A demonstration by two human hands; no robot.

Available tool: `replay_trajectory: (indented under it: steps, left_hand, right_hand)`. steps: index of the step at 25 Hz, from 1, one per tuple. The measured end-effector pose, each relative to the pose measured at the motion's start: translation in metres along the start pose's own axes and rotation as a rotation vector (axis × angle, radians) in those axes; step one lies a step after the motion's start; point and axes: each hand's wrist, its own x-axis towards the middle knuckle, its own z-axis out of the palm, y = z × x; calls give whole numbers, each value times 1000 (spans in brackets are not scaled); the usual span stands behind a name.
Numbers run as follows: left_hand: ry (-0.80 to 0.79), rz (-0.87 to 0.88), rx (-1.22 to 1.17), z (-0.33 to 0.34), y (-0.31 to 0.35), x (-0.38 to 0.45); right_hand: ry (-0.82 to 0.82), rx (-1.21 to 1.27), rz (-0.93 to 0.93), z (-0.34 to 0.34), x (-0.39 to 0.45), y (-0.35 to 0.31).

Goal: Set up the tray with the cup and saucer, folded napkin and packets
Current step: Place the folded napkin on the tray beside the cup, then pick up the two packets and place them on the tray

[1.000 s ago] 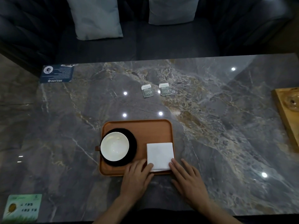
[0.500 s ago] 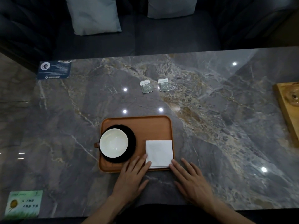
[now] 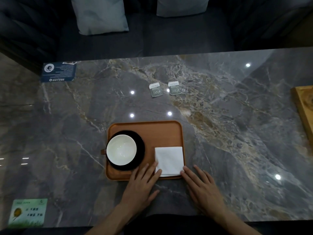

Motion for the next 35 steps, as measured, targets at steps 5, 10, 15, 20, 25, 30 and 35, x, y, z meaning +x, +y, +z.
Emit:
replay_trajectory:
  steps: [5,10,15,20,25,30,35]
  left_hand:
    - [-19,-1,-15,-17,4,0]
    - [23,-38,-174,-57,13,11]
    - [61,-72,-217,-129,-11,63]
    - [-87,-123,-214,-190,-76,148]
    - [-192,-189,-186,-232,-133,229]
    - [-114,-211,-219,-242,-151,294]
    - [-80,-229,-111,-214,-146,325]
  right_hand:
    - [51,14,-16,-14,6,-1]
    - [146,115,5,-38,29,4]
    - [-29,58,22,-78,88,34]
    - [-162,-47,37,-127,175,64]
    - [-186,-124,41,-173,261,86]
    - [-211,-127,76,-176,328,93]
    - [-204,-108,62,-154,362,89]
